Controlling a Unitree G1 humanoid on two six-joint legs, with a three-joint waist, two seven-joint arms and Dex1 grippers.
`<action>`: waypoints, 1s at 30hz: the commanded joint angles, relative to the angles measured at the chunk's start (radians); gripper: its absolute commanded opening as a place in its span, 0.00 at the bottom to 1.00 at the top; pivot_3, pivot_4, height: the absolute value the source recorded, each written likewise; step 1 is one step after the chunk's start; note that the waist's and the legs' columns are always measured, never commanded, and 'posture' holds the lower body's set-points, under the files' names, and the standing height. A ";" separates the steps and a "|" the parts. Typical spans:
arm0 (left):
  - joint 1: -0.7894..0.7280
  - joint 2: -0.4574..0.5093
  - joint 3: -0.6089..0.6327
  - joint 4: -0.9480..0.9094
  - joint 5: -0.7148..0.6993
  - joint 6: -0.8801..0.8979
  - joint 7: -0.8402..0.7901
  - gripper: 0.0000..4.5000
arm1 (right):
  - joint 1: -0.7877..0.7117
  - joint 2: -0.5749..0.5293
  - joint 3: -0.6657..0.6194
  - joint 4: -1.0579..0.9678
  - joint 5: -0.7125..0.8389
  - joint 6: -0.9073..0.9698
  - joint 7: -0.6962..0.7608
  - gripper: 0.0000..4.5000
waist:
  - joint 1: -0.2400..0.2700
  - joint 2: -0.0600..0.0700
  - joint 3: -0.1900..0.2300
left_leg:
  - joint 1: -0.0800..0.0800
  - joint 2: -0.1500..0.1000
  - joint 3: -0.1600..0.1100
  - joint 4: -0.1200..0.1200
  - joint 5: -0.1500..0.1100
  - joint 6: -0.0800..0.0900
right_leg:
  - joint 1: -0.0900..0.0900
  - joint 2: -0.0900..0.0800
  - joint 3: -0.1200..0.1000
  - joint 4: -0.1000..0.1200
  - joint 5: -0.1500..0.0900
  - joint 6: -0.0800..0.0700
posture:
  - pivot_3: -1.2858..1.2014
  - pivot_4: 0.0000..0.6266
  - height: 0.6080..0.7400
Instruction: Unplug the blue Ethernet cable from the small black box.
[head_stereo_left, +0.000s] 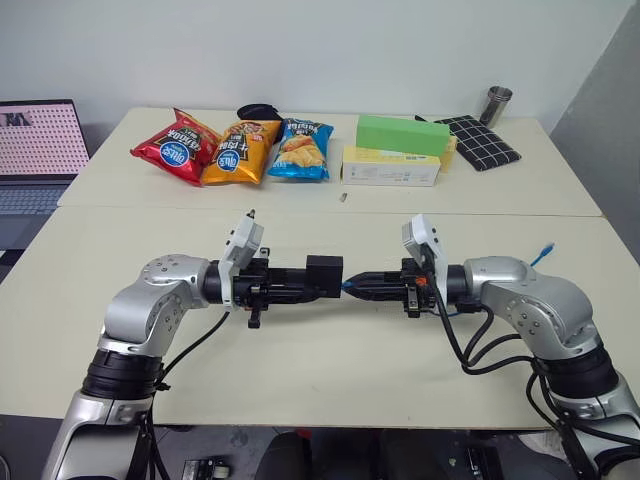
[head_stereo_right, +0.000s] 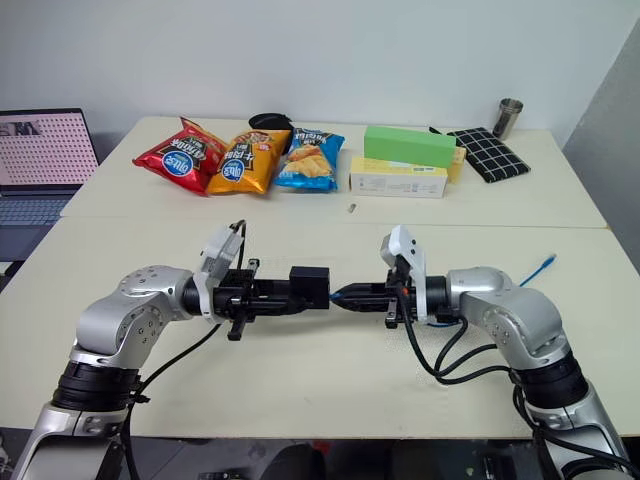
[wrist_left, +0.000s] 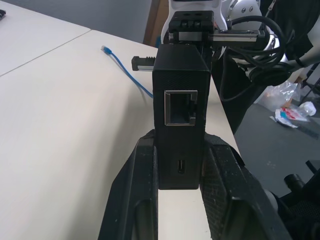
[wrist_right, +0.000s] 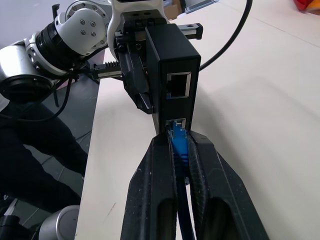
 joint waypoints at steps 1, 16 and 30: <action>0.003 0.001 0.007 -0.046 -0.025 -0.013 -0.020 0.17 | -0.034 -0.026 0.002 0.012 -0.007 -0.003 0.047 0.01 | 0.000 0.000 0.000 | 0.000 0.000 0.000 0.000 0.000 0.000 | 0.000 0.000 0.000 0.000 0.000 0.000 | 0.52 0.24 1.00; 0.039 0.029 0.081 -0.016 -0.016 -0.023 0.048 0.17 | 0.014 -0.078 -0.097 0.327 -0.329 -0.308 -0.210 0.01 | 0.000 0.000 0.000 | 0.000 0.000 0.000 0.000 -0.002 0.003 | 0.000 0.000 0.000 -0.001 0.000 0.000 | 0.52 0.24 1.00; -0.036 -0.064 0.083 0.111 0.116 -0.106 0.325 0.17 | 0.001 -0.030 -0.157 0.448 -0.452 -0.508 -0.331 0.65 | 0.000 0.000 0.000 | -0.001 0.000 0.004 -0.001 0.000 0.000 | -0.002 0.000 0.002 0.000 0.000 0.000 | 0.52 0.24 1.00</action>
